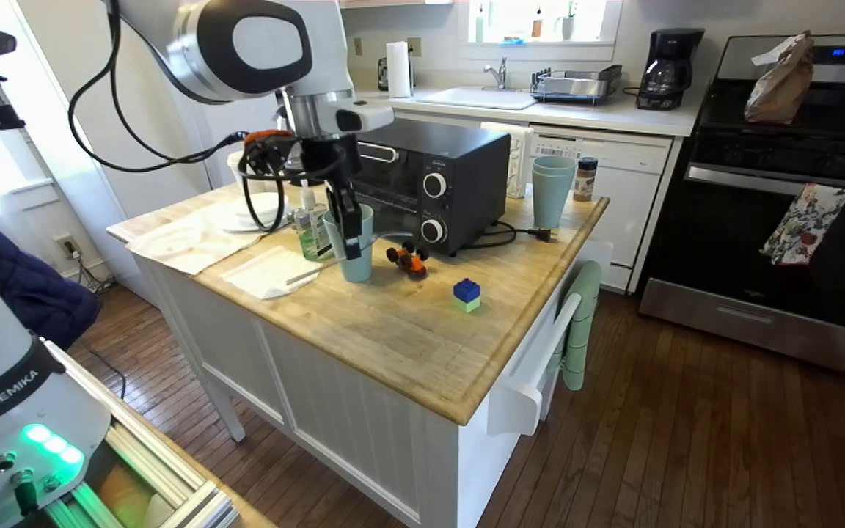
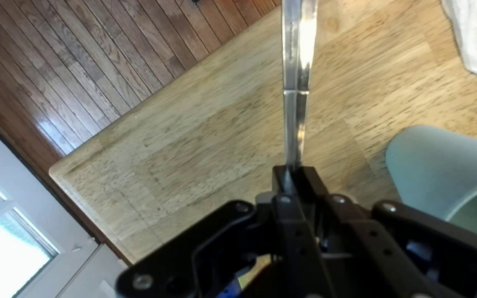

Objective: Put the folk in the cup

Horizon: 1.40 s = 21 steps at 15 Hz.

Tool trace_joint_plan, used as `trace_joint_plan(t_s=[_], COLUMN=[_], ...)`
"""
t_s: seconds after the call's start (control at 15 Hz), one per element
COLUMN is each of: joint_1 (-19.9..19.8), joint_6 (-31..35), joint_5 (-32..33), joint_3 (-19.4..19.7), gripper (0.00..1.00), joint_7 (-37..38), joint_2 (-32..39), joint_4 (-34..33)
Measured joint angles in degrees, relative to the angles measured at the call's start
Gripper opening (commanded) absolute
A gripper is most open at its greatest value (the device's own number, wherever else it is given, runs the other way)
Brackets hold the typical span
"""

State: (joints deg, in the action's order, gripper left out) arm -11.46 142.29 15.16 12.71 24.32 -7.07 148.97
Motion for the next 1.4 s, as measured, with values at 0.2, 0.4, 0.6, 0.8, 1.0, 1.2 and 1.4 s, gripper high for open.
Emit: trace_joint_plan(t_s=[0.2,0.4,0.6,0.8,1.0,1.2,1.4], joint_1=[-0.4,-0.7,-1.2,-1.6,-2.4,-3.3,-5.0], joint_6=[-0.7,-1.1,-1.1,-1.0,0.0,2.4,6.2], joint_5=[1.6,2.3,2.3,2.3,2.3,2.7,5.5], joint_3=[-2.1,-4.3,-6.3,-7.9,-9.6,-11.4,-13.3], gripper=[0.03,0.03,0.03,0.03,0.03,0.03,0.03], joint_7=[1.8,3.4,4.2,5.4,7.1,9.1,12.6], joint_2=[-3.1,-5.6,-7.7,-9.7,-11.4,-11.9,-11.9], joint_4=[0.0,0.0,0.0,0.0,0.0,0.0,0.0])
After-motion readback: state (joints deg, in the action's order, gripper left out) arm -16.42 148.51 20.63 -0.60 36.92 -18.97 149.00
